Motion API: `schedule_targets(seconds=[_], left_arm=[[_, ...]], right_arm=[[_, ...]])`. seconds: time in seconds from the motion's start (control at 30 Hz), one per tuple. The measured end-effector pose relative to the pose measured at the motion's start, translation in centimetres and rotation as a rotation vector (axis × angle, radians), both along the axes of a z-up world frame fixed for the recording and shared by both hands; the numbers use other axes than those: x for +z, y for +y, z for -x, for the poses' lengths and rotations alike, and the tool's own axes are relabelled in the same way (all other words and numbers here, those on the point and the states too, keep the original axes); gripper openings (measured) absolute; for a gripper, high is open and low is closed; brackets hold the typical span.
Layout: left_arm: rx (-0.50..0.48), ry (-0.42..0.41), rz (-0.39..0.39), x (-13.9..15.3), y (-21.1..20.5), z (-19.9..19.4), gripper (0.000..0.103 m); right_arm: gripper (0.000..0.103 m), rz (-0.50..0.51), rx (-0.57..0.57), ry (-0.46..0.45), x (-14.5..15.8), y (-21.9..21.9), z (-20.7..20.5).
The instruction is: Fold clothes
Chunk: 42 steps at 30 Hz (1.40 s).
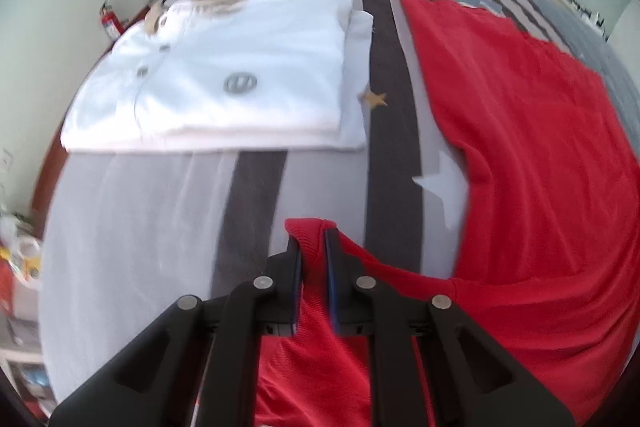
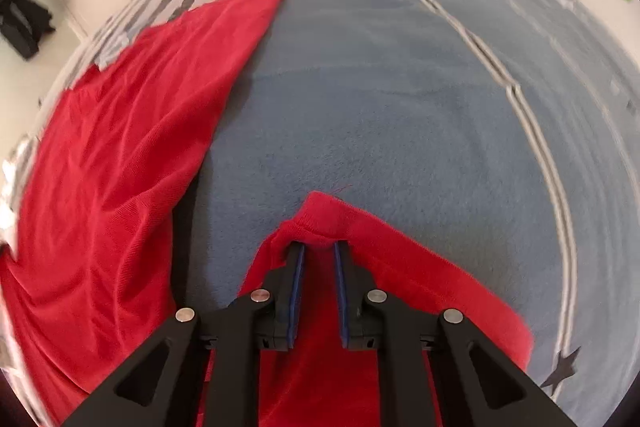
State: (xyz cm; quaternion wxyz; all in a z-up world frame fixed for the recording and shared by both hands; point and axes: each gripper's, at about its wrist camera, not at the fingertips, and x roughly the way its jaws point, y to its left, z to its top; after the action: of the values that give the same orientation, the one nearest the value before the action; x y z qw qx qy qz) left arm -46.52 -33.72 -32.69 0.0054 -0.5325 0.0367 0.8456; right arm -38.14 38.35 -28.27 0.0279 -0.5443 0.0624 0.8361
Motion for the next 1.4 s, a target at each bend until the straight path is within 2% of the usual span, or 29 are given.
schedule_targets(seconds=[0.1,0.2,0.27,0.3,0.37,0.43,0.5,0.53,0.6,0.77,0.87,0.93,1.03,1.07,1.17,1.23,1.3,1.4], left_arm=[[0.015,0.011,0.021,0.0,0.4,1.3,0.008],[0.015,-0.020,0.078,-1.4,1.1,1.8,0.011],[0.006,-0.051,0.092,-2.0,1.4,1.9,0.015],[0.015,-0.035,0.073,-1.6,1.3,1.6,0.019],[0.058,0.034,0.016,0.1,0.5,0.5,0.029],[0.123,0.109,-0.014,2.1,-0.8,-1.1,0.060],[0.183,0.159,-0.039,3.6,-2.7,-2.9,0.076],[0.204,0.167,-0.051,4.0,-3.7,-3.7,0.079],[0.244,0.168,-0.066,4.3,-5.7,-5.2,0.079],[0.298,0.055,-0.059,1.8,-10.1,-9.1,0.079],[0.332,-0.009,-0.116,-0.4,-11.7,-11.0,0.079],[0.354,-0.030,-0.181,-1.5,-12.4,-11.7,0.079],[0.357,-0.040,-0.260,-2.5,-12.7,-11.9,0.079],[0.348,-0.046,-0.265,-2.8,-12.5,-11.8,0.078],[0.283,-0.077,-0.215,-4.0,-11.2,-11.1,0.061],[0.256,-0.082,-0.187,-4.2,-10.3,-10.8,0.043],[0.257,-0.078,-0.151,-4.2,-9.4,-10.6,0.029],[0.228,-0.079,-0.103,-3.9,-8.5,-10.5,0.019]], right_arm=[[0.013,-0.059,-0.053,0.034,0.6,0.1,-0.8],[0.015,-0.049,-0.145,0.035,0.6,1.6,-1.6],[0.016,-0.067,-0.120,0.035,0.7,1.2,-2.0],[0.016,-0.079,-0.104,0.035,0.7,0.9,-2.2],[0.016,-0.067,-0.105,0.041,1.5,1.0,-2.8],[0.018,-0.037,-0.119,0.071,3.0,1.9,-4.0],[0.023,-0.021,-0.131,0.109,4.6,2.5,-5.3],[0.023,-0.012,-0.137,0.128,5.4,2.8,-5.9],[0.026,0.003,-0.161,0.141,6.4,3.8,-7.2],[0.027,-0.016,-0.239,0.101,6.8,5.1,-11.2],[0.027,-0.008,-0.280,0.026,5.5,5.9,-13.0],[0.027,0.023,-0.301,-0.010,4.2,5.7,-13.9],[0.035,0.082,-0.323,-0.032,2.6,6.2,-15.5],[0.038,0.098,-0.333,-0.035,2.2,6.4,-15.9],[0.039,0.130,-0.350,-0.043,1.3,6.2,-16.7],[0.039,0.130,-0.346,-0.043,0.7,6.3,-16.5],[0.039,0.129,-0.341,-0.039,0.6,6.4,-16.5],[0.039,0.138,-0.336,-0.033,0.9,6.4,-16.7]])
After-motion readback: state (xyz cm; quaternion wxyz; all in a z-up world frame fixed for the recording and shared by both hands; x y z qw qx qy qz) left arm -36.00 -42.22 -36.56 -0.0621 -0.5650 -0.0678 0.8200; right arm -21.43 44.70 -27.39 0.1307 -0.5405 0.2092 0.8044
